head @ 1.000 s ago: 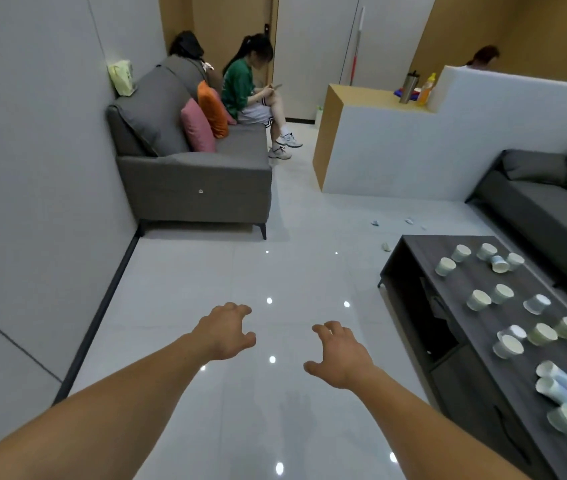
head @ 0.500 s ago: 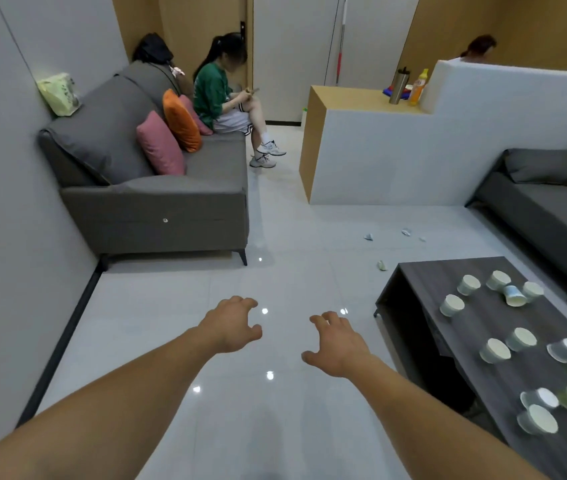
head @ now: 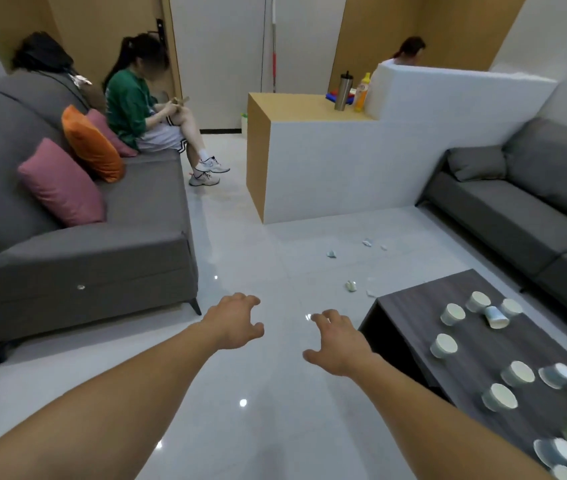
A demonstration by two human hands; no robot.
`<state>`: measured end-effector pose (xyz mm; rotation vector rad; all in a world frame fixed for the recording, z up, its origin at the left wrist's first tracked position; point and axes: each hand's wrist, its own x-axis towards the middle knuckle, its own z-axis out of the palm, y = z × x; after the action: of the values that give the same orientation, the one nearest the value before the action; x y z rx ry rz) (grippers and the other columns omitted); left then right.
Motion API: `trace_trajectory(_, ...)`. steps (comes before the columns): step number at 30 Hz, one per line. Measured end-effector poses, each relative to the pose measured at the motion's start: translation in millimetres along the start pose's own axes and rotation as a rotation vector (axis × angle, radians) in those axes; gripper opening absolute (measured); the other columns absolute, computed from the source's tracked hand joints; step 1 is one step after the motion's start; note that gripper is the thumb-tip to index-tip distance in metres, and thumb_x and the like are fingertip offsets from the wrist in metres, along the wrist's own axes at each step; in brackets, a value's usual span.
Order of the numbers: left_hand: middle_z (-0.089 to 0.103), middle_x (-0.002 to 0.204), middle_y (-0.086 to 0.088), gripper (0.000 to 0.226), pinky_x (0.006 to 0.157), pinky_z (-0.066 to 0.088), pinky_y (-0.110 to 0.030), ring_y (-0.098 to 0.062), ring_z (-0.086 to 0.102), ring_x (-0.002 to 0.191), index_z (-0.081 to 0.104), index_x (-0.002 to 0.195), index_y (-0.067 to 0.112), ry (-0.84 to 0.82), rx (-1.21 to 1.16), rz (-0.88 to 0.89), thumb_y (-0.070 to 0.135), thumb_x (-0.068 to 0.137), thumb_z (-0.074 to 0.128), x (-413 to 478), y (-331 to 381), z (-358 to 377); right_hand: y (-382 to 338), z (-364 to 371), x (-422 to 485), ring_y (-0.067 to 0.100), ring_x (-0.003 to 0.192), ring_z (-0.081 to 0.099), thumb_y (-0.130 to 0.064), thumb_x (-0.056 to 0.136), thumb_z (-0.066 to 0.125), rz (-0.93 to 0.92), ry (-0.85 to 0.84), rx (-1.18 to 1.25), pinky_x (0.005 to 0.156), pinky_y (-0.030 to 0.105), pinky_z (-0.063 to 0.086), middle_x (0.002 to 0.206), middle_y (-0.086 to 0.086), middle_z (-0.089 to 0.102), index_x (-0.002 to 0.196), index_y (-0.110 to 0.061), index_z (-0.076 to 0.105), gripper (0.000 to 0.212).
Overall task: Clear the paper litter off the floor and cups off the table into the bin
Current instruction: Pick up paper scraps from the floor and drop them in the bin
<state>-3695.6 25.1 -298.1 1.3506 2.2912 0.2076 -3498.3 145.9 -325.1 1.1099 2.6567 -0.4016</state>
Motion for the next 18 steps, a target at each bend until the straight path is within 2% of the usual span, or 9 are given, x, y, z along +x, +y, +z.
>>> trace_trajectory(5,0.036,0.148,-0.001,0.065,0.104,0.038,-0.040,-0.023,0.037,0.133,0.032,0.146,0.025,-0.054,0.026,0.075,0.046,0.088,0.053,92.9,12.4,-31.5,22.2,-24.3,63.8,0.025,0.136,0.030,-0.053,0.086,0.059,0.086,0.001,0.024,0.100,0.042,0.044,0.153,0.003,0.024,0.150,-0.023,0.024,0.079)
trace_trajectory(11,0.035,0.148,-0.001,0.065,0.106,0.036,-0.041,-0.024,0.034,0.134,0.031,0.146,0.025,-0.119,0.073,0.155,0.045,0.088,0.053,221.4,48.2,-45.3,84.5,-46.3,161.1,0.025,0.136,0.030,-0.054,0.085,0.059,0.176,-0.024,0.057,0.102,0.043,0.043,0.154,0.003,0.022,0.152,-0.025,0.020,0.082)
trace_trajectory(18,0.036,0.148,0.000,0.065,0.105,0.038,-0.039,-0.023,0.036,0.133,0.032,0.146,0.026,-0.154,0.120,0.134,0.046,0.087,0.053,366.9,92.6,-75.6,172.0,-90.0,279.3,0.025,0.135,0.031,-0.052,0.086,0.059,0.254,-0.024,0.147,0.103,0.042,0.041,0.152,0.004,0.027,0.152,-0.024,0.022,0.080)
